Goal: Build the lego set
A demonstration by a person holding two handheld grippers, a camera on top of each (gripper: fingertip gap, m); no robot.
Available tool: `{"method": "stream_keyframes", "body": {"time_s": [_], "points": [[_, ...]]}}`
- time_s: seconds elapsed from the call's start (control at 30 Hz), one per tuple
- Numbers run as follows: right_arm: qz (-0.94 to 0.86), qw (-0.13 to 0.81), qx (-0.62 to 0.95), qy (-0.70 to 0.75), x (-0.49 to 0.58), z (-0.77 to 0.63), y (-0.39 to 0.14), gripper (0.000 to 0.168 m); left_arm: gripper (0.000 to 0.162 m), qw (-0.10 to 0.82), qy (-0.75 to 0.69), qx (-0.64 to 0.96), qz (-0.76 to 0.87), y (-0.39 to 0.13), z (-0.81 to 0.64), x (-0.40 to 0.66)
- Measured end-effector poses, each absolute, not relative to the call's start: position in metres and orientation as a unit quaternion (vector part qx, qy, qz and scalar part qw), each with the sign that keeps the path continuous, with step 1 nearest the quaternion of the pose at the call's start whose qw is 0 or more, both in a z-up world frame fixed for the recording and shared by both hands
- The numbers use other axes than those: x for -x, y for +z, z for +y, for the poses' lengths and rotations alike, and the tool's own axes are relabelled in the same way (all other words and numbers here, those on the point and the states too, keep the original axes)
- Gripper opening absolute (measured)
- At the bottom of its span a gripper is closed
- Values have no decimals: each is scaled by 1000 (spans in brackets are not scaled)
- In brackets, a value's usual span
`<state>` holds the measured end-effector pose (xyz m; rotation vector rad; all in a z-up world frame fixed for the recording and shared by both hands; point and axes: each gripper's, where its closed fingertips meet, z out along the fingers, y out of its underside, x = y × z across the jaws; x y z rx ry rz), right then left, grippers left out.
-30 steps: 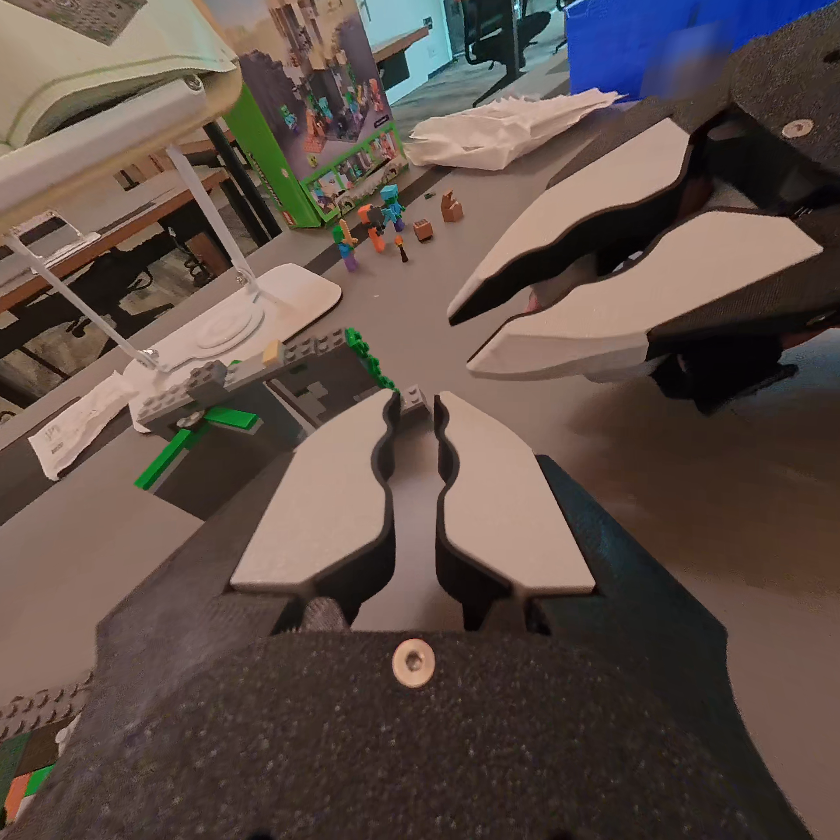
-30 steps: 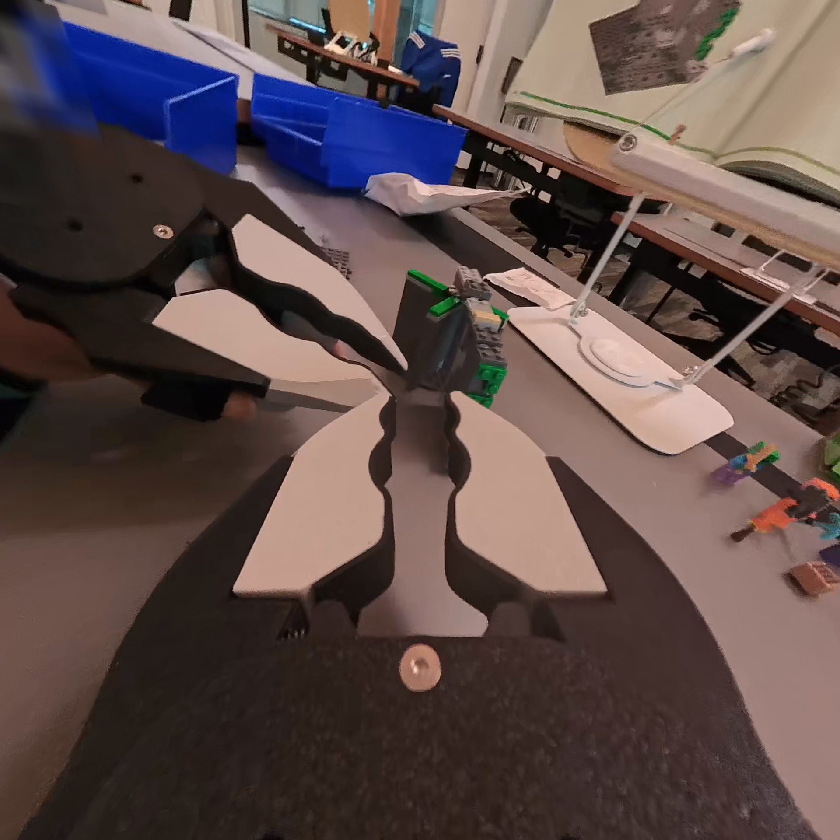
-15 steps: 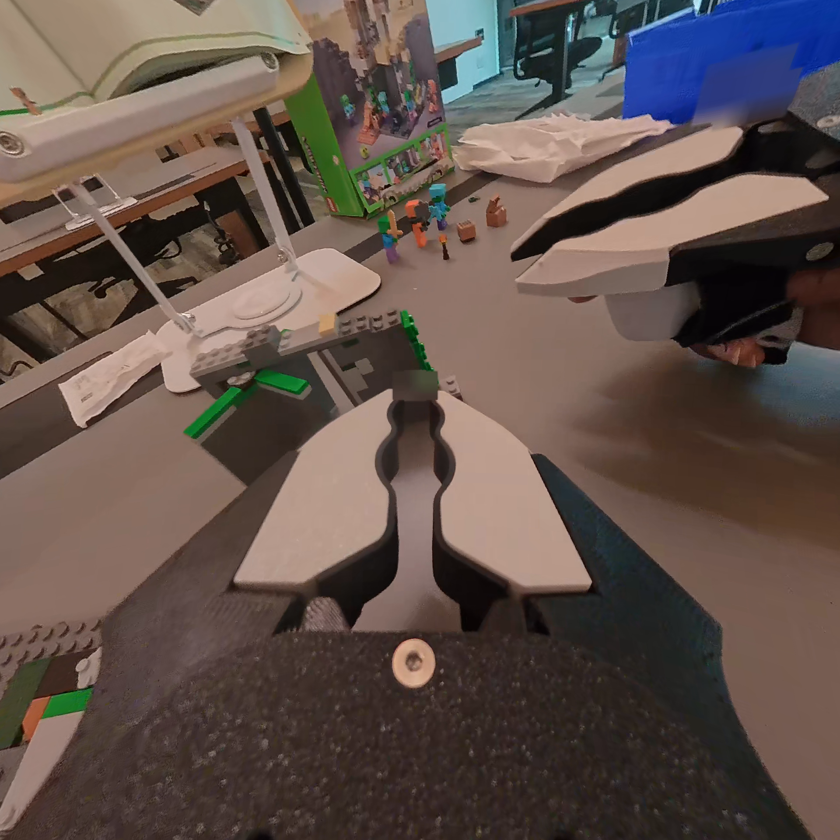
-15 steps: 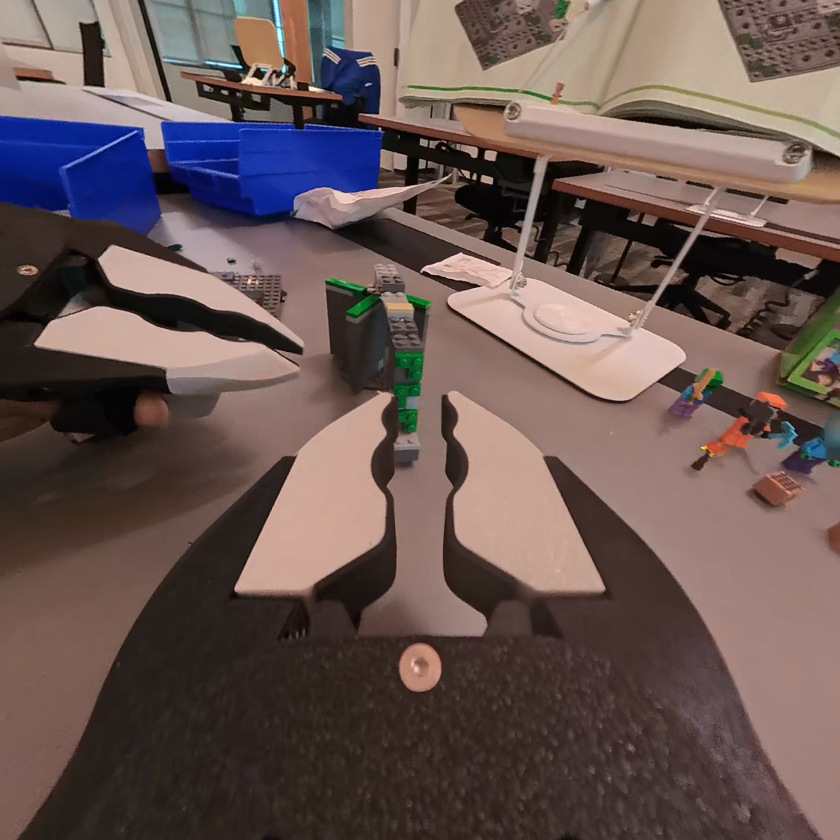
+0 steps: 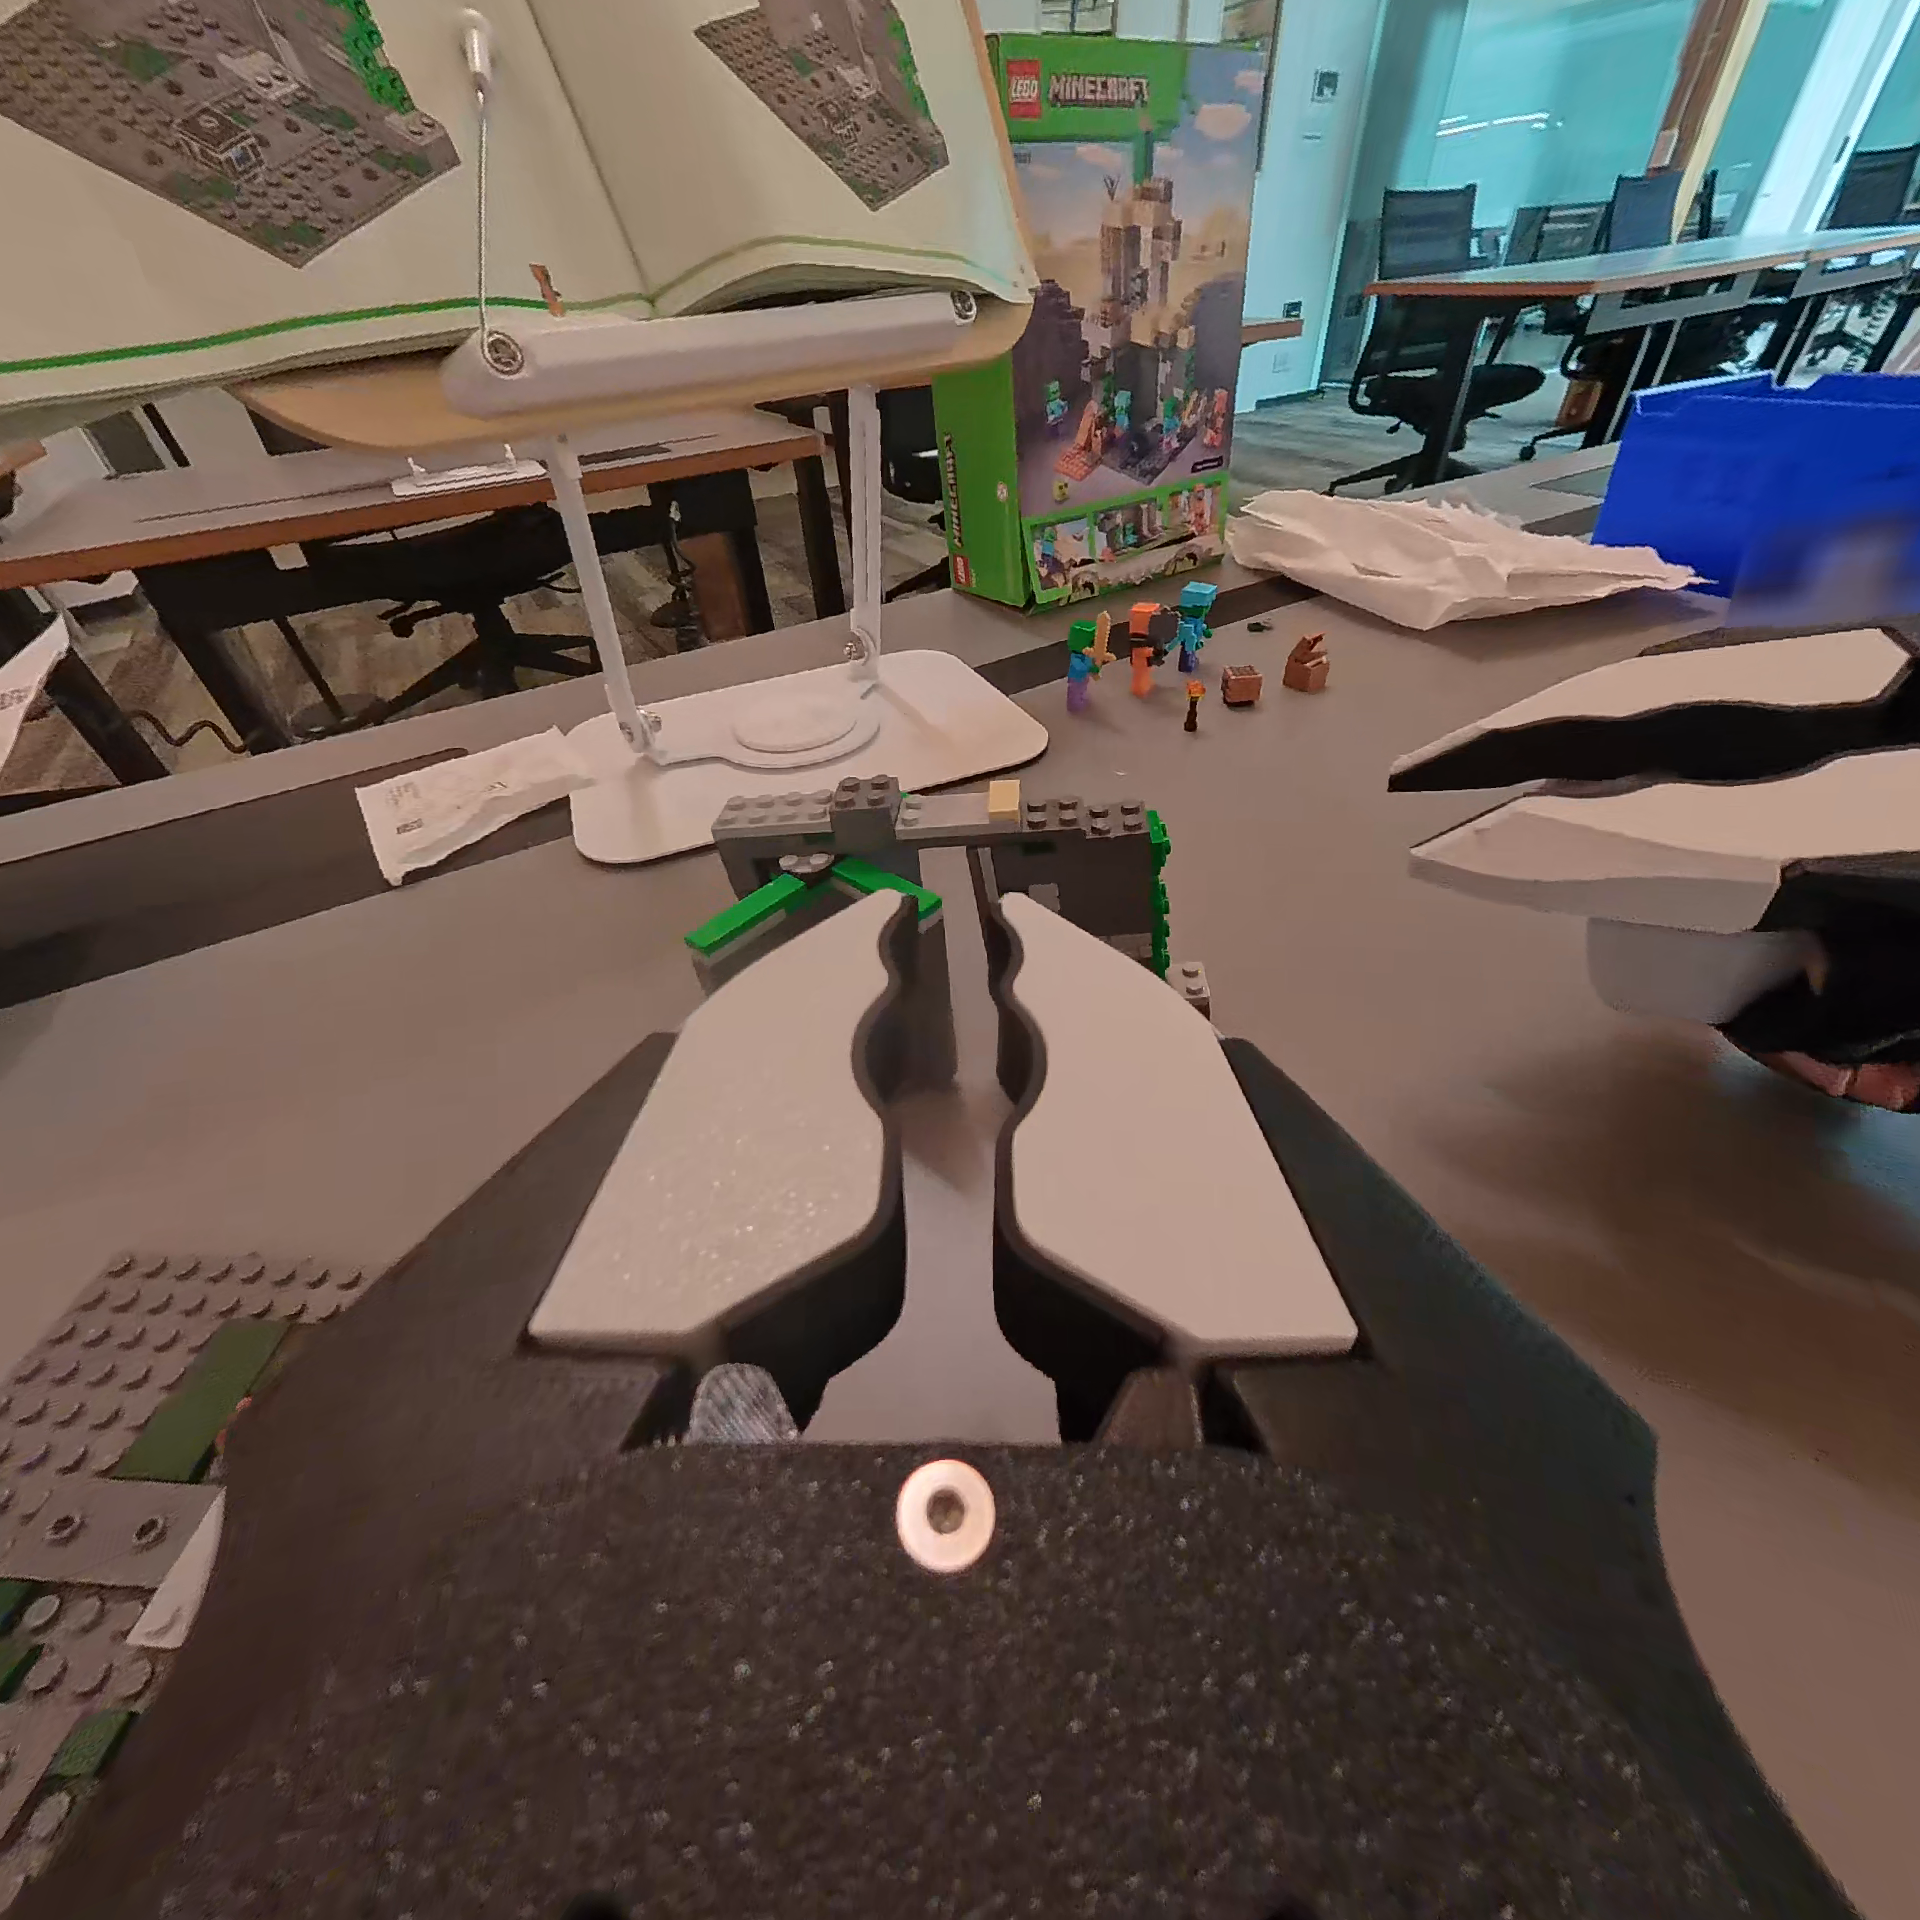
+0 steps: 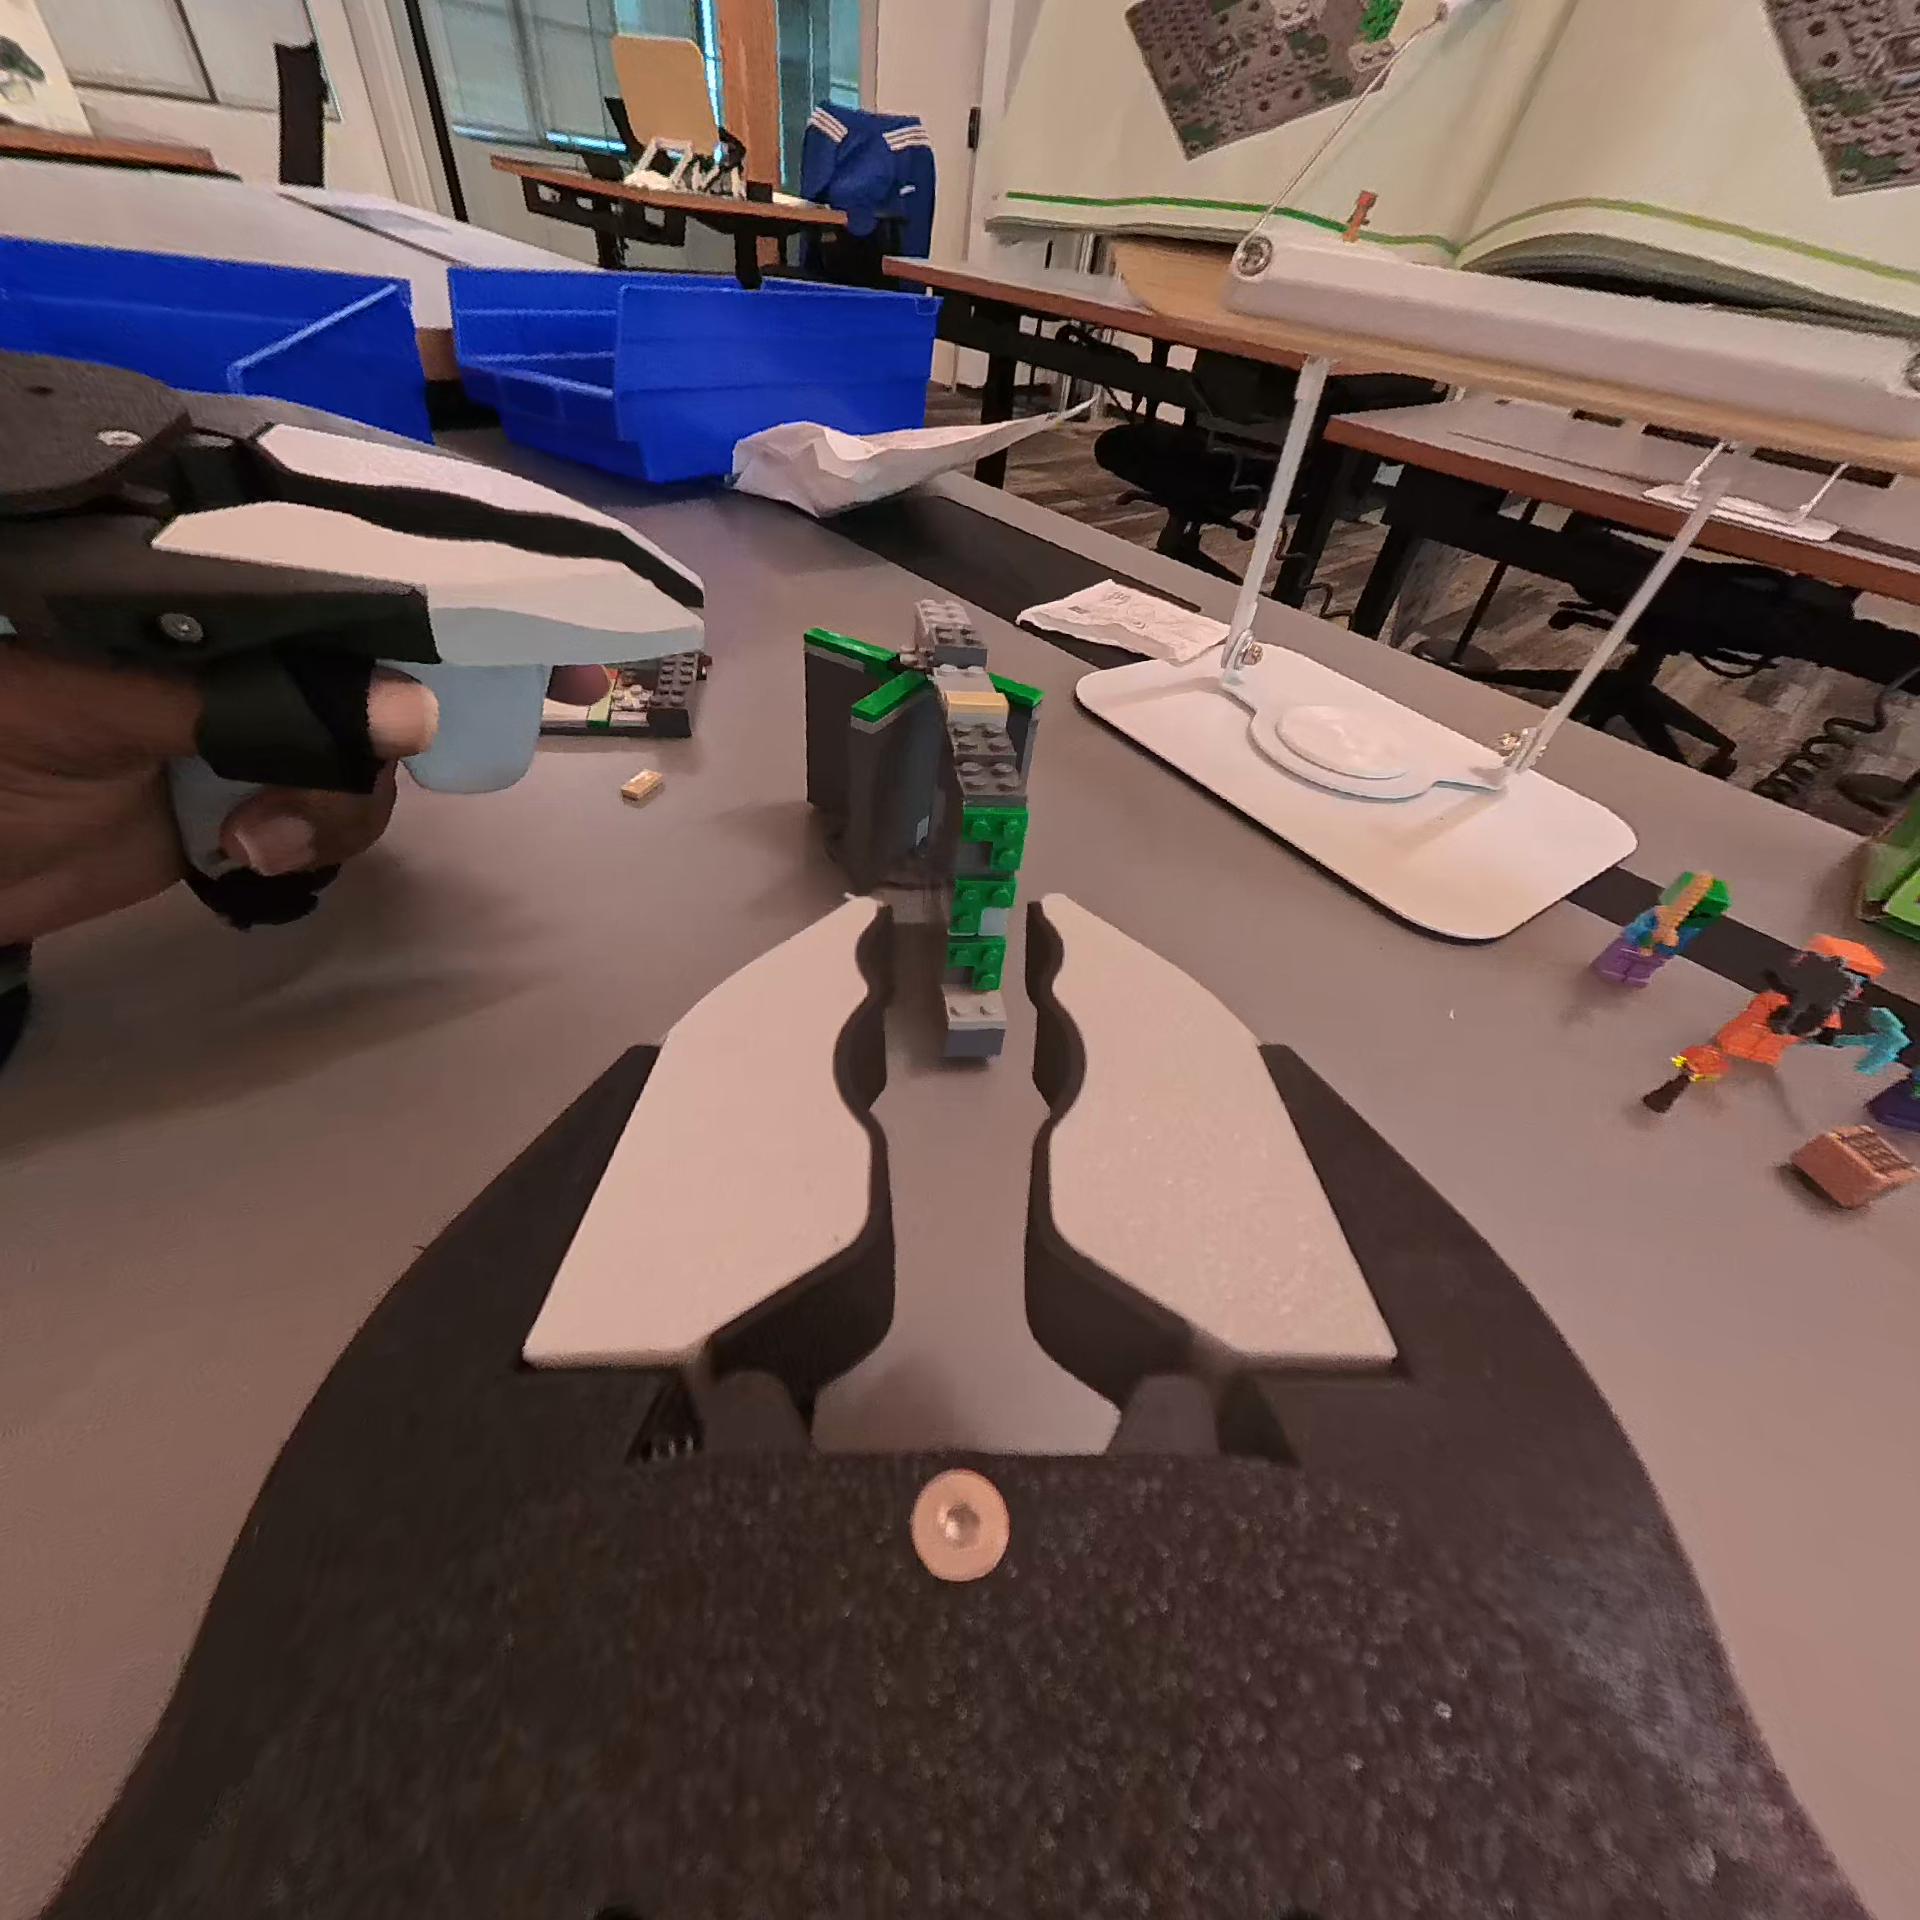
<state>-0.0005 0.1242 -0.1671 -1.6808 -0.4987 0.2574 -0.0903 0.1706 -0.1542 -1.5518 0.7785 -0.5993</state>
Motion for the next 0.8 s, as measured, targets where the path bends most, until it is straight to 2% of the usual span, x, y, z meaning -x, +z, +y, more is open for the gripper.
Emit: {"method": "stream_keyframes", "body": {"time_s": [0.8], "points": [[-221, 635, 733, 109, 0, 124, -166, 25, 9, 600, -257, 670, 353, -158, 166, 86]]}}
